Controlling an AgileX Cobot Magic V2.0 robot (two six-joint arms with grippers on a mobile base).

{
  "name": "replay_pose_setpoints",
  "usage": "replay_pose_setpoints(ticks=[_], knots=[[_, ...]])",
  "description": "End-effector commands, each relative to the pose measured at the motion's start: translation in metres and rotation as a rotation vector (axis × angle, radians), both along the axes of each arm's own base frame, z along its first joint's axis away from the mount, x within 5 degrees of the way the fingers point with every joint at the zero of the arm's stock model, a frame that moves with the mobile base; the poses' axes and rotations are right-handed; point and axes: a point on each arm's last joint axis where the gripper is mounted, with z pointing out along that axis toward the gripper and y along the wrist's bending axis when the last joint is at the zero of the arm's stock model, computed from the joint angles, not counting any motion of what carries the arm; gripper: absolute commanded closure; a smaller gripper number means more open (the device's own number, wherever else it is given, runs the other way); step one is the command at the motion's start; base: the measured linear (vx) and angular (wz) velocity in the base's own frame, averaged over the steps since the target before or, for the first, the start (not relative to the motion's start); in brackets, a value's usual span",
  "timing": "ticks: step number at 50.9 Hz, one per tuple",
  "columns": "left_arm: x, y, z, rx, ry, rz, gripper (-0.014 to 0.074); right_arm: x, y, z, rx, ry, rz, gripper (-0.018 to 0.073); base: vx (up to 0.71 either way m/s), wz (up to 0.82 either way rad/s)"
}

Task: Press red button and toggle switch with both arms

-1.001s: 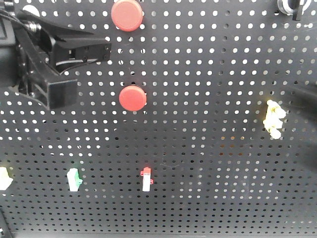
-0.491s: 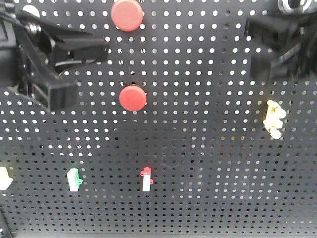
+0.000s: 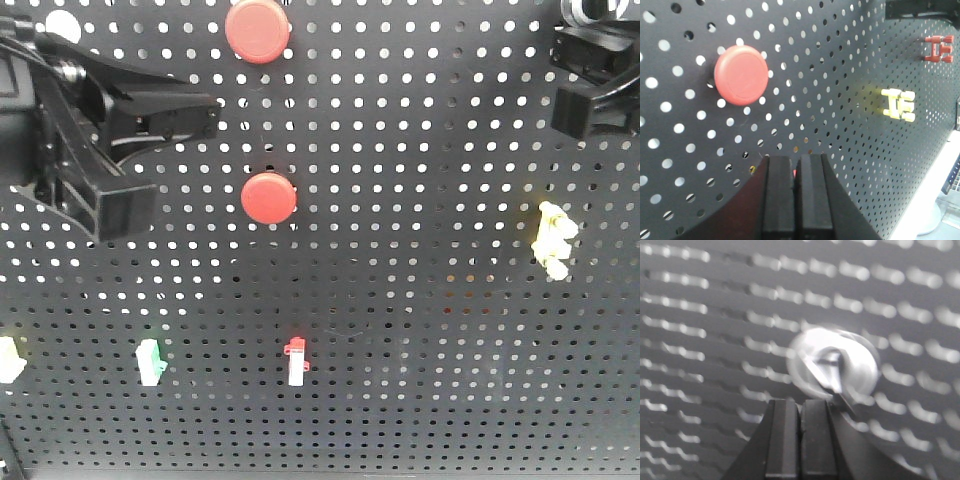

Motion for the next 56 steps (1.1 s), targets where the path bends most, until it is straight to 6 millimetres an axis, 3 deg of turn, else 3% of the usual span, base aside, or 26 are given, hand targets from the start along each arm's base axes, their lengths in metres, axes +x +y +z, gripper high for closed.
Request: replay_pose_setpoints(ticks=[1, 9, 21, 34, 41, 47, 56], knots=[[-0.006, 0.007, 0.018, -0.091, -0.069, 0.022, 0.0595, -0.007, -0.013, 0.024, 0.037, -0.155, -0.054, 0.0562, 0.00, 0.00], [-0.006, 0.007, 0.018, -0.091, -0.069, 0.022, 0.0595, -0.010, -0.019, 0.024, 0.036, -0.144, -0.077, 0.0562, 0.00, 0.00], [-0.007, 0.007, 0.015, -0.068, -0.054, 0.017, 0.0595, -0.033, -0.024, 0.024, -0.009, -0.077, -0.078, 0.0562, 0.00, 0.00], [-0.002, 0.010, 0.000, 0.026, -0.008, 0.066, 0.0595, -0.063, -0.035, 0.006, -0.113, 0.033, -0.116, 0.0562, 0.00, 0.00], [0.007, 0.019, -0.027, 0.029, 0.040, 0.151, 0.0595, -0.087, -0.043, -0.019, -0.089, 0.022, -0.142, 0.0562, 0.00, 0.00], [0.008, 0.030, -0.061, 0.047, 0.086, 0.203, 0.0595, -0.108, -0.050, -0.049, -0.067, 0.021, -0.163, 0.0562, 0.00, 0.00], [-0.014, 0.053, -0.112, 0.094, 0.053, 0.262, 0.0595, -0.144, -0.061, -0.094, -0.054, 0.020, -0.192, 0.0562, 0.00, 0.00]])
